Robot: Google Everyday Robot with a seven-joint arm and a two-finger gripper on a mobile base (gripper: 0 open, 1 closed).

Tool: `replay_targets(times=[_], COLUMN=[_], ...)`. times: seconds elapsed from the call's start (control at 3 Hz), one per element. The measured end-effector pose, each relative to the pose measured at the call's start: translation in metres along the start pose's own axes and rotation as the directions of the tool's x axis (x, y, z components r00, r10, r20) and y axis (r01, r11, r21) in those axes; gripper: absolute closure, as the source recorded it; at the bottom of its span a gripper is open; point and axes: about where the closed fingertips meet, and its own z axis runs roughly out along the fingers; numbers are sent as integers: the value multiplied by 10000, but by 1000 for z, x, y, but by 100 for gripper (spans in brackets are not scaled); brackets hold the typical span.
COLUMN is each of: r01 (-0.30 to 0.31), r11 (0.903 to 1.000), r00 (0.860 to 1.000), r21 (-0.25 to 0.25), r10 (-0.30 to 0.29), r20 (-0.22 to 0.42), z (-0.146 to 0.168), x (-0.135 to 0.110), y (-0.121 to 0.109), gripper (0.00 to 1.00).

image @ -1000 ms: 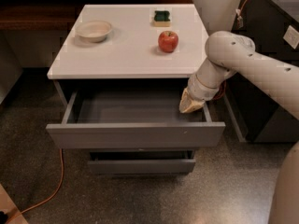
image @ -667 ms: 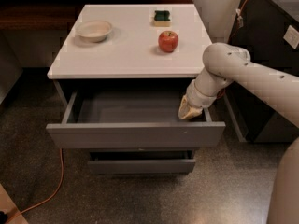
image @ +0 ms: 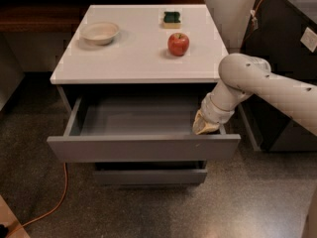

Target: Place apple into top drawer

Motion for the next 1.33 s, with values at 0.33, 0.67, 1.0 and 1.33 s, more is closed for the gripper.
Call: replay_targets(times=[0.33, 0.67, 1.0, 1.33], r01=[-24, -108, -142, -173], r11=[9999, 9998, 9997, 9998], r00=[10000, 9999, 9998, 9998], r21=[-133, -181, -175, -136], r10=[24, 110, 144, 175], r20=[27, 76, 117, 130], z=[0, -1, -3, -3], x=[2, 6, 7, 7], y=[13, 30, 45, 59], gripper=[100, 100, 100, 100])
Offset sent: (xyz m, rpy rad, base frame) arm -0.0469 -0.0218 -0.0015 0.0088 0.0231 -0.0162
